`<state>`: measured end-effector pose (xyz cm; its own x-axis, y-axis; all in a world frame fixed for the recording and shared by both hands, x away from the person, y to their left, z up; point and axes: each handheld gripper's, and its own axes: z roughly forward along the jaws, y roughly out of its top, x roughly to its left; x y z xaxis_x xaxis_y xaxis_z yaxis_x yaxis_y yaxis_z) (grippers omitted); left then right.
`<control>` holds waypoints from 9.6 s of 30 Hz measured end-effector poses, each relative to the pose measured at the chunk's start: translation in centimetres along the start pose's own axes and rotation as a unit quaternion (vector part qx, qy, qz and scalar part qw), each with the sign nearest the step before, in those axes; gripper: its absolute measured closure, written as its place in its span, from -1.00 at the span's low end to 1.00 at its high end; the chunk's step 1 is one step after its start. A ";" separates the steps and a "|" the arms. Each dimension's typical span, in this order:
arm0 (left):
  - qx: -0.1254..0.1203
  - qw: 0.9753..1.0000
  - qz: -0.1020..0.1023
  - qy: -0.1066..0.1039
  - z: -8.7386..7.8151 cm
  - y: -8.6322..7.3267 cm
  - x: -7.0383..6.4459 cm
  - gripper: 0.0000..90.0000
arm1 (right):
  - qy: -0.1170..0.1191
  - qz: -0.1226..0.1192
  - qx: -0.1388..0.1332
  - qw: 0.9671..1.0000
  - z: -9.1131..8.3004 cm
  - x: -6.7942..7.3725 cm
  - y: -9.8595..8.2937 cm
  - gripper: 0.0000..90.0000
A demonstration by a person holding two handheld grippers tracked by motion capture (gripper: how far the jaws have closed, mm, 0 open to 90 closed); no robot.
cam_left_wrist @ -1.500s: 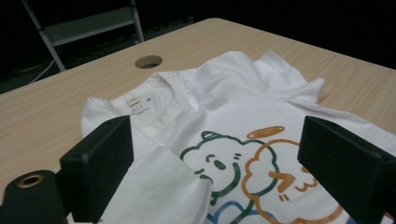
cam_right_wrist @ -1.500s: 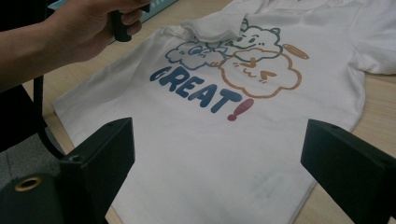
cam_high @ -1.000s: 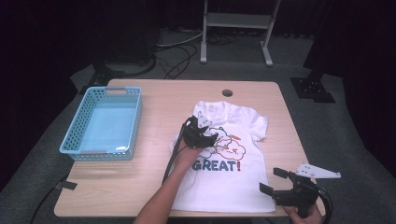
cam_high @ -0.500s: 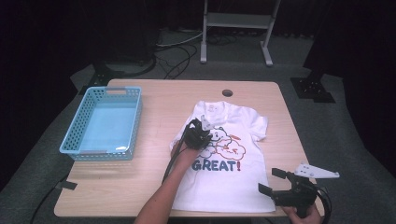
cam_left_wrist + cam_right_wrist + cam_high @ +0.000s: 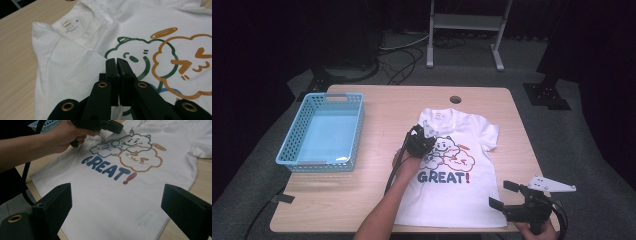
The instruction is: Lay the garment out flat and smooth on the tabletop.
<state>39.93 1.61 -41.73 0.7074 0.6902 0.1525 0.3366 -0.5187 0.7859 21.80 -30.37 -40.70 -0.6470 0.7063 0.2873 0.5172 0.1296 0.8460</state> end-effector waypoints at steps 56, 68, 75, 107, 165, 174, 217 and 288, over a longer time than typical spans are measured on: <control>-0.063 0.992 -0.079 0.081 -6.6 0.3 7.3 0.96 | -0.007 -0.001 -0.002 1.000 -0.3 0.5 -0.1 -0.79; -0.058 0.986 -0.102 0.116 -7.4 -0.4 9.1 0.96 | -0.008 -0.002 -0.001 1.000 -0.2 0.4 -0.1 -0.79; -0.055 0.982 -0.116 0.137 -7.5 -0.9 9.9 0.96 | -0.009 0.000 -0.001 1.000 -0.2 0.3 -0.1 -0.79; -0.126 0.977 -0.151 0.079 -10.0 -2.9 6.3 0.08 | -0.006 -0.016 0.016 1.000 1.0 1.2 0.1 -0.80; -0.229 0.960 -0.158 0.026 -20.4 -10.6 3.3 -0.37 | 0.012 -0.191 0.220 0.957 21.5 15.0 3.0 -0.82; -0.233 0.960 -0.152 0.012 -20.0 -10.3 2.8 -0.44 | -0.005 -0.124 0.171 0.977 17.6 9.2 6.4 -0.79; -0.174 0.978 -0.104 -0.045 -9.0 -4.4 4.1 -0.55 | -0.137 -0.066 0.102 0.983 15.3 -5.4 12.4 -0.79; -0.080 0.991 -0.053 -0.097 -10.6 -6.1 6.9 -0.73 | -0.112 -0.056 0.092 0.988 4.2 -10.2 7.4 -0.87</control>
<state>36.18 14.93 -39.10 0.7840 0.6193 -0.0417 0.3241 -0.3512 0.8784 34.57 -33.72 -39.28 -0.5761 0.8141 0.0730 0.5556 0.3245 0.7655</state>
